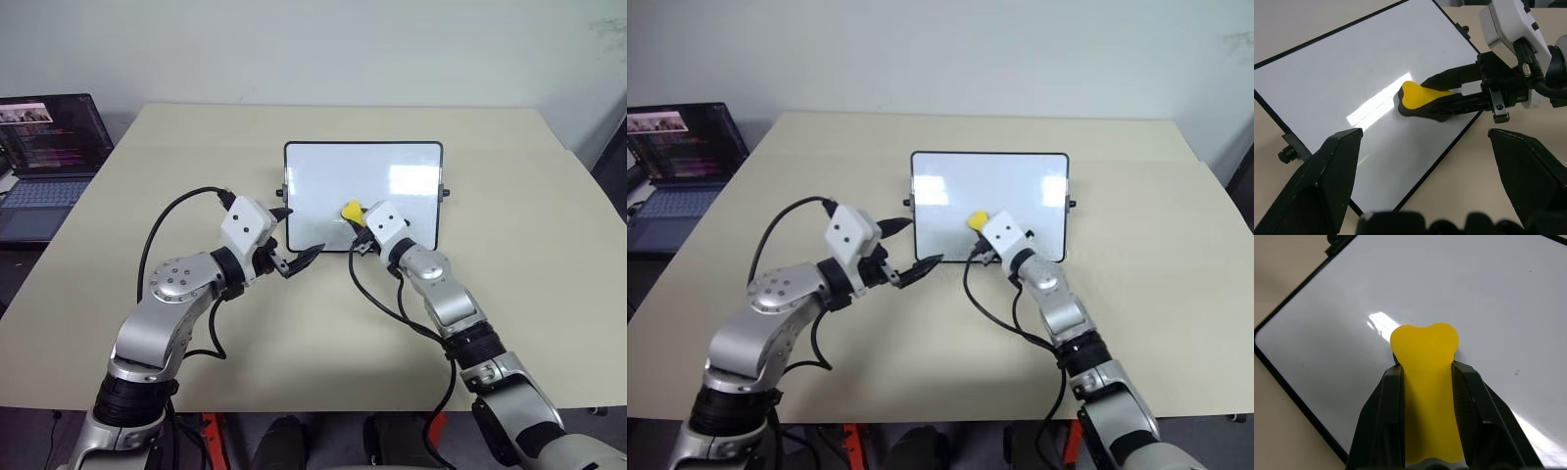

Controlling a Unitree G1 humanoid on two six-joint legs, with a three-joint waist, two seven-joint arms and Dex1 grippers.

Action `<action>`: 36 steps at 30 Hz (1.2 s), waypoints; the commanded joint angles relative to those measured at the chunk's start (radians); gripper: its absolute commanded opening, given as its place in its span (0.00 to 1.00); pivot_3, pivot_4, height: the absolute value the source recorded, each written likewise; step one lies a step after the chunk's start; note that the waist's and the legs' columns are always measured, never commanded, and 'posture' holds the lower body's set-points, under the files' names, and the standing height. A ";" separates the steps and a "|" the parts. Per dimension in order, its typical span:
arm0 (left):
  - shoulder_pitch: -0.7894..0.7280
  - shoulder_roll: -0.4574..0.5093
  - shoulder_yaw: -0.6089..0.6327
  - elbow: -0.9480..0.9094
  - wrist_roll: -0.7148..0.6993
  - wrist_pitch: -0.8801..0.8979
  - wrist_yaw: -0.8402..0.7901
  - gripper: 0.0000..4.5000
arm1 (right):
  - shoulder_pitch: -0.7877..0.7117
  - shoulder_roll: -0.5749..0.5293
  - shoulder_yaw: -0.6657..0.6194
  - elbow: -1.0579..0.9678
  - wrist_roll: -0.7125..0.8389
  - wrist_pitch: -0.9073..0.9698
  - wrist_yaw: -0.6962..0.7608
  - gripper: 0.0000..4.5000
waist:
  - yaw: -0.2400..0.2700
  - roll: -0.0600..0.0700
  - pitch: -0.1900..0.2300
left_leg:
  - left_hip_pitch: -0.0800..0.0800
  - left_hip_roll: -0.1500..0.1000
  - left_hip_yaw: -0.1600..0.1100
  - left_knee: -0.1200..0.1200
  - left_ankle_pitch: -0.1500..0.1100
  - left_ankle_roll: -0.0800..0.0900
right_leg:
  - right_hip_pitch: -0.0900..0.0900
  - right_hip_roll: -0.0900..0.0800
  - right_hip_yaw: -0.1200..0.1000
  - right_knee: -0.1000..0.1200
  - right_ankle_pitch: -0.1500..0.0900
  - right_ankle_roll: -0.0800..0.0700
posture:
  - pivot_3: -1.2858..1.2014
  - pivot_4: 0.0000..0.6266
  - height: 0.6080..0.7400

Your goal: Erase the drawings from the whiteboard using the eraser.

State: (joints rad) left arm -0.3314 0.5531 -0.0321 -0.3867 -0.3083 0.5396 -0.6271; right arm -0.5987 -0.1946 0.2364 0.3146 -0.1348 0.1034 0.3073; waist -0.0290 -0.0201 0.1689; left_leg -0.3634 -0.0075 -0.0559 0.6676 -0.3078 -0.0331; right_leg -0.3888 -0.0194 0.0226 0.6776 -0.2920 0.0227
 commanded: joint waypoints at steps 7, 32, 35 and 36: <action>-0.023 0.006 0.016 -0.018 -0.003 -0.018 -0.011 1.00 | 0.062 -0.099 -0.078 -0.022 0.007 0.026 0.009 0.24 | 0.001 0.000 0.000 | 0.000 0.000 0.000 0.001 0.000 0.000 | 0.001 0.000 0.000 0.000 0.000 0.000 | 0.52 0.24 1.00; -0.048 -0.016 0.006 0.019 0.007 -0.035 -0.008 1.00 | 0.058 -0.074 -0.108 -0.305 0.068 0.240 0.023 0.24 | 0.001 0.000 0.000 | -0.001 0.000 -0.001 0.001 0.000 0.000 | 0.000 0.000 0.000 0.000 0.000 0.000 | 0.52 0.24 1.00; -0.047 -0.015 0.006 0.024 0.009 -0.041 -0.011 1.00 | 0.061 -0.072 -0.115 -0.385 0.076 0.307 0.034 0.24 | 0.001 0.000 0.000 | -0.002 0.000 -0.001 -0.001 0.000 0.000 | -0.001 0.000 0.000 -0.001 0.000 0.000 | 0.52 0.24 1.00; -0.047 -0.016 0.006 0.024 0.008 -0.041 -0.011 1.00 | 0.064 -0.075 -0.118 -0.408 0.080 0.327 0.038 0.24 | 0.001 0.000 0.000 | -0.002 0.000 -0.001 -0.002 0.000 0.000 | -0.001 0.000 0.000 -0.002 0.000 0.000 | 0.52 0.24 1.00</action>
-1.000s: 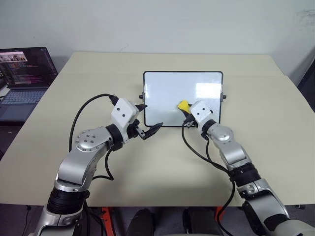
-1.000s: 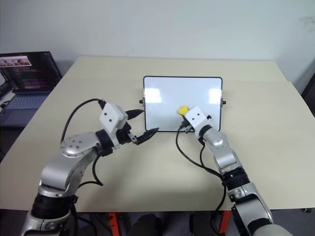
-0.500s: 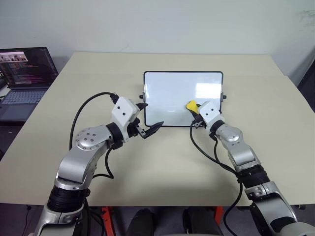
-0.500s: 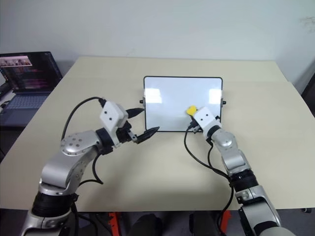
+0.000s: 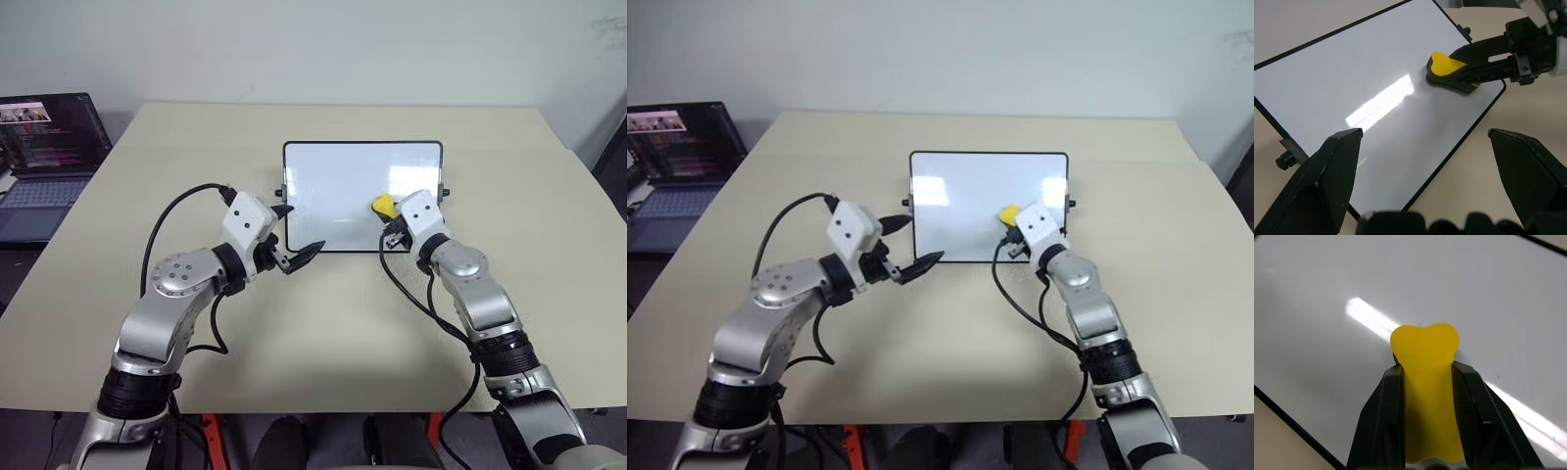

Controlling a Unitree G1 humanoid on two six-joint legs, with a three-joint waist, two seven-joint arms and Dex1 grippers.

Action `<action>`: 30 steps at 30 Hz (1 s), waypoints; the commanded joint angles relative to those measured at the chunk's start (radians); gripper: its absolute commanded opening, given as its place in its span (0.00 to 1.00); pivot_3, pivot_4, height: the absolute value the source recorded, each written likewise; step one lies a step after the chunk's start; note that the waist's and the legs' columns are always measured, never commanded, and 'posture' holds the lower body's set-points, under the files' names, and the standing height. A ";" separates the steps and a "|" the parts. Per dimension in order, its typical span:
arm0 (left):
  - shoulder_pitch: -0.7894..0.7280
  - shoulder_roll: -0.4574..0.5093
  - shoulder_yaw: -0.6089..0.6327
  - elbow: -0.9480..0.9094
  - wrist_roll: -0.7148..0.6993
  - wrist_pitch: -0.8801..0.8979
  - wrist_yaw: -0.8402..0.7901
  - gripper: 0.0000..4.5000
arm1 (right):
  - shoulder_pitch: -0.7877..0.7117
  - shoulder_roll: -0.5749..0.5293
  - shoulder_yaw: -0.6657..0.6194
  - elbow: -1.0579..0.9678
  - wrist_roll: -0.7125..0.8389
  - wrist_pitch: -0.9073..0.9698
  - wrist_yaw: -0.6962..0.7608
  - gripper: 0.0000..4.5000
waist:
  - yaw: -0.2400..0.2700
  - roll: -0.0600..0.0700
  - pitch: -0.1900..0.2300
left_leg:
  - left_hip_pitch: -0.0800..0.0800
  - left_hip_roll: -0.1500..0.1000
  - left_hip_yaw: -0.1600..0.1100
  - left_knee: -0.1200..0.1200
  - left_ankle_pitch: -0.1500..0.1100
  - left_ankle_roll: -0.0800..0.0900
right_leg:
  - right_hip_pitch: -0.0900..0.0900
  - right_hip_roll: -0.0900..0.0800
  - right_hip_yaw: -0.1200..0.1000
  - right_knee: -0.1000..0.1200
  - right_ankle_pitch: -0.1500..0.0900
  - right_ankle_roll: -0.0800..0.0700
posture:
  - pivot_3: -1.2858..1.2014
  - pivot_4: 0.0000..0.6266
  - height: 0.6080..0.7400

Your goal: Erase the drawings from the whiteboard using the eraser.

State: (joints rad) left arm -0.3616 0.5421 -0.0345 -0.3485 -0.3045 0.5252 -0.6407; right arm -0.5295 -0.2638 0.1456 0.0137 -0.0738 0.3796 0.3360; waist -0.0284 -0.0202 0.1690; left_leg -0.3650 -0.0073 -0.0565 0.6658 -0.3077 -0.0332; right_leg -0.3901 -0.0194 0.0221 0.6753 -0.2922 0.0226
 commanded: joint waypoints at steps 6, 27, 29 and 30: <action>-0.017 -0.010 0.005 -0.013 0.003 -0.029 0.004 1.00 | 0.019 -0.023 -0.049 -0.211 0.043 0.149 0.021 0.24 | 0.000 0.000 0.000 | -0.001 0.000 0.000 -0.001 0.000 0.000 | 0.000 0.000 0.000 -0.003 0.000 0.000 | 0.52 0.24 1.00; 0.001 -0.008 -0.011 -0.110 -0.146 0.053 -0.114 1.00 | 0.146 -0.170 -0.210 -0.291 0.073 0.299 0.020 0.24 | 0.000 0.000 0.000 | -0.001 0.000 0.000 -0.001 0.000 0.000 | 0.000 0.000 0.000 -0.003 0.000 0.000 | 0.52 0.24 1.00; 0.002 0.001 -0.016 -0.118 -0.168 0.064 -0.137 1.00 | 0.167 -0.180 -0.226 -0.302 0.077 0.324 0.016 0.24 | 0.000 0.000 0.000 | -0.001 0.000 0.000 -0.001 0.000 0.000 | 0.000 0.000 0.000 -0.003 0.000 0.000 | 0.52 0.24 1.00; 0.002 0.004 -0.019 -0.121 -0.175 0.068 -0.145 1.00 | 0.174 -0.178 -0.239 -0.307 0.082 0.343 0.010 0.24 | -0.001 0.000 0.000 | -0.001 0.000 0.000 -0.001 0.000 0.000 | 0.000 0.000 0.000 -0.003 0.000 0.000 | 0.52 0.24 1.00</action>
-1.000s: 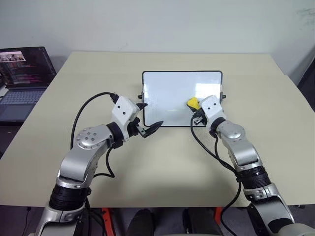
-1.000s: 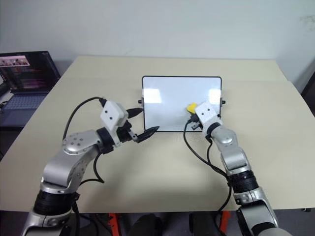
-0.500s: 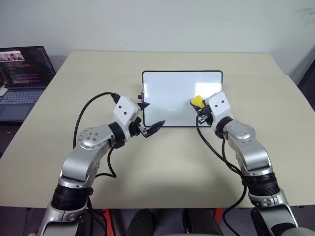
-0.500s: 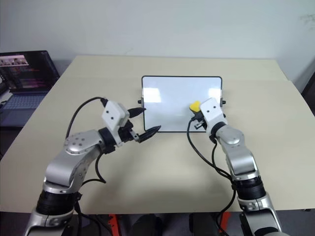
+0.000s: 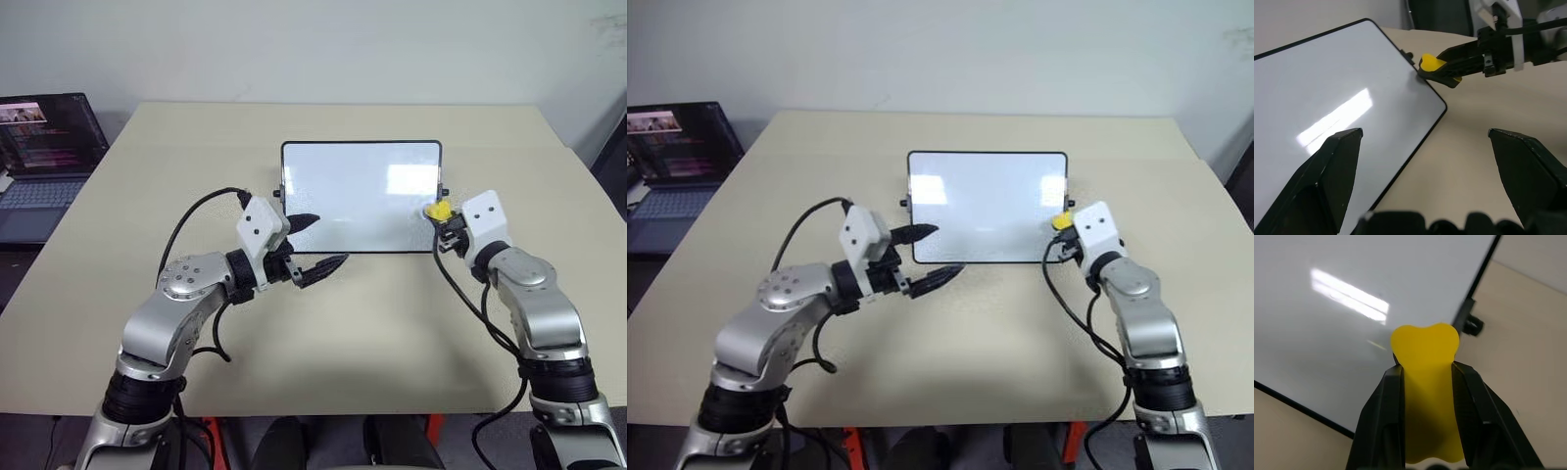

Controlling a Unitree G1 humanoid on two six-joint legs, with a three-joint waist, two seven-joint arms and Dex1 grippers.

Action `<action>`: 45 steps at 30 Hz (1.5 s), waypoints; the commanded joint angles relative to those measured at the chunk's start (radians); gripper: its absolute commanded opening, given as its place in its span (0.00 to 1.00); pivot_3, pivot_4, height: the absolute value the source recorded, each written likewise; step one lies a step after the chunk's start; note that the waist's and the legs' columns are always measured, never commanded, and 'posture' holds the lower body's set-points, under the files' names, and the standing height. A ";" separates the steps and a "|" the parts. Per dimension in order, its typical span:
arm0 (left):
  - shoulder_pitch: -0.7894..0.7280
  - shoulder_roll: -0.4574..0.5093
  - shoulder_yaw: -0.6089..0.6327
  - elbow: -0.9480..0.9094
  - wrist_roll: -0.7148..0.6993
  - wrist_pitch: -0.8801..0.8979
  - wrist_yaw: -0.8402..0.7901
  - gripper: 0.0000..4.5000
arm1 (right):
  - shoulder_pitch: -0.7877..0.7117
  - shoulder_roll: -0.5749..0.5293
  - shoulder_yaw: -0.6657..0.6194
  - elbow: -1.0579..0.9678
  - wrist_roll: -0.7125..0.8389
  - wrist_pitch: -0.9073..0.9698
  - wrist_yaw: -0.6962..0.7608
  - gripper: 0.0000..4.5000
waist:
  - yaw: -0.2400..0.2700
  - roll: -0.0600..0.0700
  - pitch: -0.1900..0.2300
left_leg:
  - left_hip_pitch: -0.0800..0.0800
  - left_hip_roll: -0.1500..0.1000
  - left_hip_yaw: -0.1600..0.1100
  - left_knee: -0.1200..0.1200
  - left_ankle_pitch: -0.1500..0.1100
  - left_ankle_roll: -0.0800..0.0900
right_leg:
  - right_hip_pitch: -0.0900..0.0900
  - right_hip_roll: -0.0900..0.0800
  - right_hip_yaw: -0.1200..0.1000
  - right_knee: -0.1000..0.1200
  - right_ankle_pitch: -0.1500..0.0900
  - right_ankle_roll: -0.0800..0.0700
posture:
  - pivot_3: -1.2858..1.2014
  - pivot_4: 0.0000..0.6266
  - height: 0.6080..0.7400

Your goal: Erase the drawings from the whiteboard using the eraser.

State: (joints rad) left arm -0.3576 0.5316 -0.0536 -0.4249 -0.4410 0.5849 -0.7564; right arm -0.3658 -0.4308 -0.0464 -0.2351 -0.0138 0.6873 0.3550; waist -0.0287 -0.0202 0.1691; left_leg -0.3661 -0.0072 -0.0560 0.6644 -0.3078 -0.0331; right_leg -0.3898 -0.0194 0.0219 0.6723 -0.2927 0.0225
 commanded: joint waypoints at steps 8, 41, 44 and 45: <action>0.002 0.035 -0.007 -0.056 -0.068 0.032 -0.063 1.00 | 0.045 0.003 -0.131 -0.098 0.052 0.220 -0.052 0.24 | 0.000 0.000 0.000 | 0.000 0.000 0.000 0.000 0.000 0.000 | 0.000 0.000 0.000 0.000 0.000 0.000 | 0.52 0.24 1.00; 0.011 0.048 -0.014 -0.034 -0.053 -0.004 -0.072 1.00 | 0.009 0.048 -0.177 -0.096 0.150 0.431 -0.128 0.57 | 0.000 0.000 0.000 | 0.000 0.000 0.000 0.000 0.000 0.000 | 0.000 0.000 0.000 0.000 0.000 0.000 | 0.52 0.24 1.00; 0.010 0.048 -0.012 -0.034 -0.054 -0.003 -0.070 1.00 | 0.012 0.045 -0.175 -0.092 0.154 0.424 -0.131 0.81 | 0.000 0.000 0.000 | 0.000 0.000 0.000 0.000 0.000 0.000 | 0.000 0.000 0.000 0.000 0.000 0.000 | 0.52 0.24 1.00; 0.008 0.049 -0.011 -0.032 -0.054 -0.003 -0.070 1.00 | 0.011 0.045 -0.174 -0.090 0.156 0.423 -0.133 0.88 | 0.000 0.000 0.000 | 0.000 0.000 0.000 0.000 0.000 0.000 | 0.000 0.000 0.000 0.000 0.000 0.000 | 0.52 0.24 1.00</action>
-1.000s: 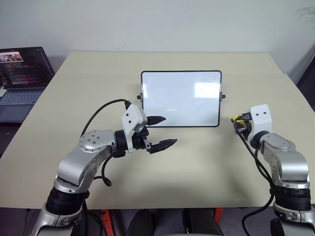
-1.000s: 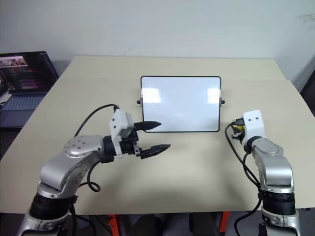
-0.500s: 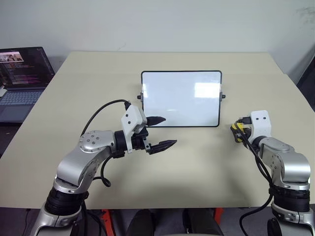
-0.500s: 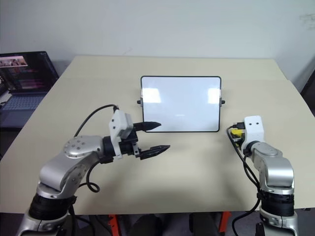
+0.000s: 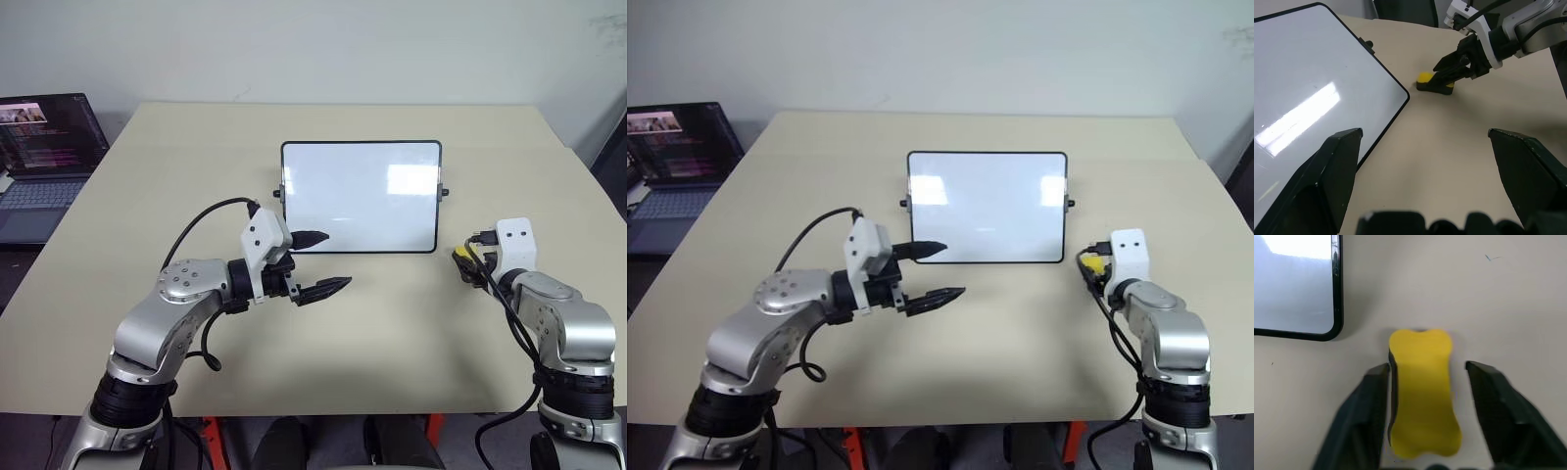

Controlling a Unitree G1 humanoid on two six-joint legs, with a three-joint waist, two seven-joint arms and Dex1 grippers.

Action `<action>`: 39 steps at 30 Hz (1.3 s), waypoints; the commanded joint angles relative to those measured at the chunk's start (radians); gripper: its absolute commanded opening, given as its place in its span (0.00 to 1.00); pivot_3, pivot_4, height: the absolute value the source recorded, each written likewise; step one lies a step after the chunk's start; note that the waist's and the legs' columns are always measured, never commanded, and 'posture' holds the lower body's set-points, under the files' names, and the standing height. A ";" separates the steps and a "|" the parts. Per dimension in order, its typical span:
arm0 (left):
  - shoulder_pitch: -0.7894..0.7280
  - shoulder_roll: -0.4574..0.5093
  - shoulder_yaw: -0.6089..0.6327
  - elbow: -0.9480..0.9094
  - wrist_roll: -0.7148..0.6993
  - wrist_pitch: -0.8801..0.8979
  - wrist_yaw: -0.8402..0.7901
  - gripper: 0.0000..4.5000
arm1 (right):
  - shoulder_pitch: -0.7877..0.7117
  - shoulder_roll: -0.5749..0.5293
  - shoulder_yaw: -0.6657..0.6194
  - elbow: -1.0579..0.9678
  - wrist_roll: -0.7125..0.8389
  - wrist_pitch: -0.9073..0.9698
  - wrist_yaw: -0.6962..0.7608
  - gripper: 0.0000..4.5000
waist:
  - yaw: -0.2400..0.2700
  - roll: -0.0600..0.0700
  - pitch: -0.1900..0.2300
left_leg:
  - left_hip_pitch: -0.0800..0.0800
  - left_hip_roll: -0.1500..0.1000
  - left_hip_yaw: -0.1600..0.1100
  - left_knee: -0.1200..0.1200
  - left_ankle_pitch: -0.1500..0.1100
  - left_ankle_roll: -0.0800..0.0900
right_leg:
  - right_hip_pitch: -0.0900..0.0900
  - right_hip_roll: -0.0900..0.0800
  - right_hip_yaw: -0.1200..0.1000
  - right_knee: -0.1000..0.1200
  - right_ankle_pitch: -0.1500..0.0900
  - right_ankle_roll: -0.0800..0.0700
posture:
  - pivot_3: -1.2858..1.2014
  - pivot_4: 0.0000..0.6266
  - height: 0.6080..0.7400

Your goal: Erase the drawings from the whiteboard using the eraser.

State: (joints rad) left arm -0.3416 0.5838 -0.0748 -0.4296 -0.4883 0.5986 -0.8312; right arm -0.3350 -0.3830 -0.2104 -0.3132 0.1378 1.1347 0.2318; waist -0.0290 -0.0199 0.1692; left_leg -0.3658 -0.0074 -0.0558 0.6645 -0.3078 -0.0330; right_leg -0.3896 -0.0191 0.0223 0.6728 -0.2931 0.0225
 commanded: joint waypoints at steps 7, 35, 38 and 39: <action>-0.006 -0.001 0.010 -0.028 -0.009 -0.019 0.008 1.00 | -0.021 0.000 -0.011 -0.021 0.009 -0.026 -0.027 0.99 | 0.000 0.000 0.000 | 0.000 0.000 0.000 0.000 0.000 0.000 | 0.000 0.000 0.000 0.000 0.000 0.000 | 0.52 0.24 1.00; 0.327 -0.307 0.087 -0.018 0.298 -0.205 0.584 1.00 | 0.441 0.194 -0.085 -0.306 0.046 -0.608 -0.051 0.99 | 0.001 0.001 0.000 | 0.001 0.000 0.000 0.000 0.000 0.000 | 0.000 0.000 0.001 0.001 -0.001 0.001 | 0.52 0.24 1.00; 0.383 -0.359 0.076 -0.039 0.348 -0.249 0.653 1.00 | 0.509 0.239 -0.092 -0.326 0.070 -0.665 -0.064 0.99 | 0.002 0.001 -0.001 | 0.002 0.000 0.001 0.000 0.000 0.000 | 0.001 0.000 0.001 0.001 -0.001 0.001 | 0.52 0.24 1.00; 0.399 -0.377 0.076 -0.048 0.357 -0.261 0.672 1.00 | 0.530 0.251 -0.083 -0.338 0.070 -0.681 -0.064 0.99 | 0.003 0.001 -0.001 | 0.002 0.000 0.000 0.000 0.000 0.000 | 0.001 0.000 0.001 0.002 -0.001 0.001 | 0.52 0.24 1.00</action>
State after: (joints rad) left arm 0.0547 0.2205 0.0040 -0.4066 -0.1558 0.3862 -0.1977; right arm 0.1808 -0.1421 -0.2916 -0.5898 0.1885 0.5055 0.1708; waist -0.0262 -0.0194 0.1686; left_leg -0.3635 -0.0075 -0.0553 0.6648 -0.3080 -0.0330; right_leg -0.3882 -0.0195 0.0237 0.6752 -0.2941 0.0237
